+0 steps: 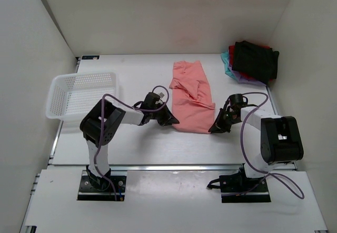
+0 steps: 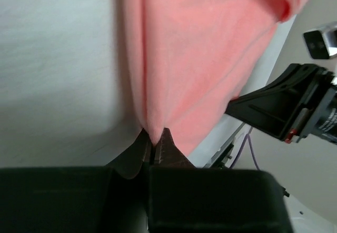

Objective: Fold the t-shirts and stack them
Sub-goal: Grab one side of the 2/3 rectangular tshirt with both arms

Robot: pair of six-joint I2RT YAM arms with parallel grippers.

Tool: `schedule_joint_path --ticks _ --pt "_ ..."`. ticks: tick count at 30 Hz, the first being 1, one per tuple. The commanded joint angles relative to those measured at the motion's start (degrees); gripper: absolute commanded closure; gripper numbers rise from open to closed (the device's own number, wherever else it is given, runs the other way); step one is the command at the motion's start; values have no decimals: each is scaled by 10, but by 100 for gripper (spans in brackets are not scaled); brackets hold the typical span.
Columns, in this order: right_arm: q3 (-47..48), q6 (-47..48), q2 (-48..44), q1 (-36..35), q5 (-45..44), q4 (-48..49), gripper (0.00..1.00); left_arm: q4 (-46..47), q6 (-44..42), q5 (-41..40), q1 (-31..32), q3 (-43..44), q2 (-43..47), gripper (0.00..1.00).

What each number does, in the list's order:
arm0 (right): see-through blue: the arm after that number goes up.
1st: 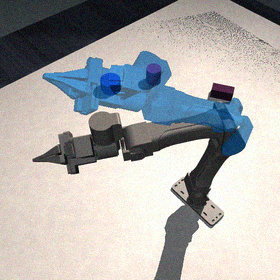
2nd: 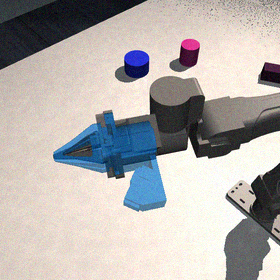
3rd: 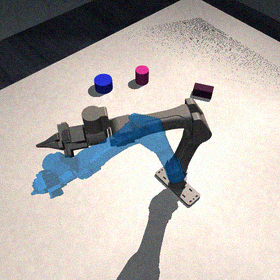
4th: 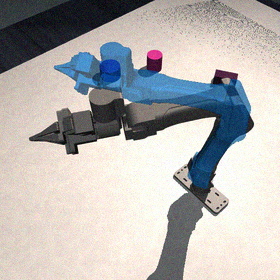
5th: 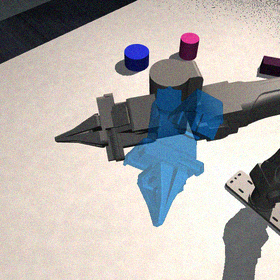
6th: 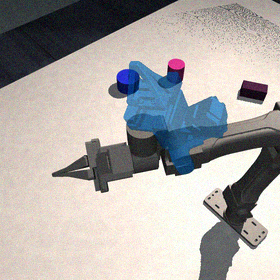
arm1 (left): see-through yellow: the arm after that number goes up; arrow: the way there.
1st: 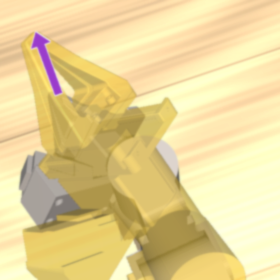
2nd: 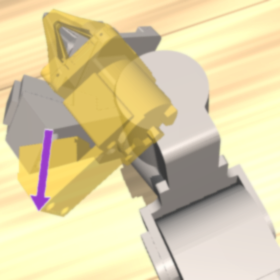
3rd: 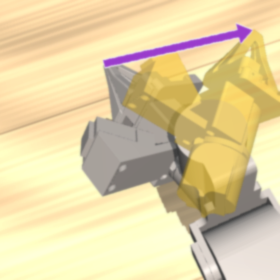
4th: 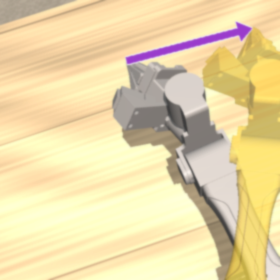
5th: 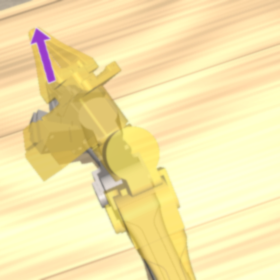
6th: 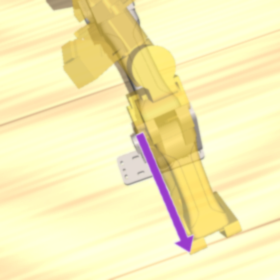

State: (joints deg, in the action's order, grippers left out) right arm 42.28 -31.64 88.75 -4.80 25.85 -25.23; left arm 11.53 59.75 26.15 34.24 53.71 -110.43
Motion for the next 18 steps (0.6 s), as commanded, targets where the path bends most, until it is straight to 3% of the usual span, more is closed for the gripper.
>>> schedule_joint_path --ticks 1,4,12,18 --pt "-4 22 -9 -7 -9 7 100 46 26 21 -2 -48 20 100" --pt "-18 28 -34 -21 -11 -10 100 52 33 26 2 -120 64 100" --pt "-45 34 -177 -86 -34 -160 100 -174 -37 -22 26 -229 328 100" --pt "-47 0 -326 -155 3 -272 100 -271 12 -42 42 -265 497 100"
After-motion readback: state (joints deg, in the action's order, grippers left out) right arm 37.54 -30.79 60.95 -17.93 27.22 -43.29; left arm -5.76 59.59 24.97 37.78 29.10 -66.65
